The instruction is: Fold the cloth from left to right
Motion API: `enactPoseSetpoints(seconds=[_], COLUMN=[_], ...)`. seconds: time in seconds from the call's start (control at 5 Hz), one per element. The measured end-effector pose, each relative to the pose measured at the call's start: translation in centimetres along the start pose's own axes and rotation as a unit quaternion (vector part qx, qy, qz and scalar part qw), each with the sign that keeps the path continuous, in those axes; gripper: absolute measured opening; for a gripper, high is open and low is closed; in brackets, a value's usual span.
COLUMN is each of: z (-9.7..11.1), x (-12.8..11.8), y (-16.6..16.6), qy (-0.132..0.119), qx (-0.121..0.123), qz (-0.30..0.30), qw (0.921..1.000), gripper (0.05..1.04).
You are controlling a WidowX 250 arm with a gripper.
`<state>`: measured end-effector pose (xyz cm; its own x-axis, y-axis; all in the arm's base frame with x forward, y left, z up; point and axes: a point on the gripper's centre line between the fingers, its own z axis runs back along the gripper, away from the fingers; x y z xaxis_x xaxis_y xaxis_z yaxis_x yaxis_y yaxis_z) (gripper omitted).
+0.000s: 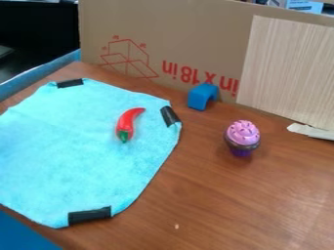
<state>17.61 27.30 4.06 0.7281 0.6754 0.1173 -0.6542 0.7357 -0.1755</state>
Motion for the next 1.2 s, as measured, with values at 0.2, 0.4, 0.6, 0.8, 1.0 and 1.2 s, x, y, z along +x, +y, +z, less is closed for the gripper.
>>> enactPoseSetpoints(seconds=[0.2,0.4,0.6,0.8,1.0,1.2], z=[-0.2,-0.2,-0.1,0.6,2.3,4.3], x=[0.1,0.2,0.1,0.1,0.1,0.4], y=[0.3,0.5,0.4,-0.3,-2.1,-5.6], qy=[-0.005,-0.008,-0.003,0.014,0.018,0.028], qx=[0.011,0.019,0.018,-0.003,-0.025,-0.041], qz=[0.006,0.015,0.009,0.013,0.029,0.055], qw=[0.9999,0.9997,0.9998,0.9998,0.9991,0.9972], gripper=[0.979,0.706,0.397,0.172,0.067,0.052])
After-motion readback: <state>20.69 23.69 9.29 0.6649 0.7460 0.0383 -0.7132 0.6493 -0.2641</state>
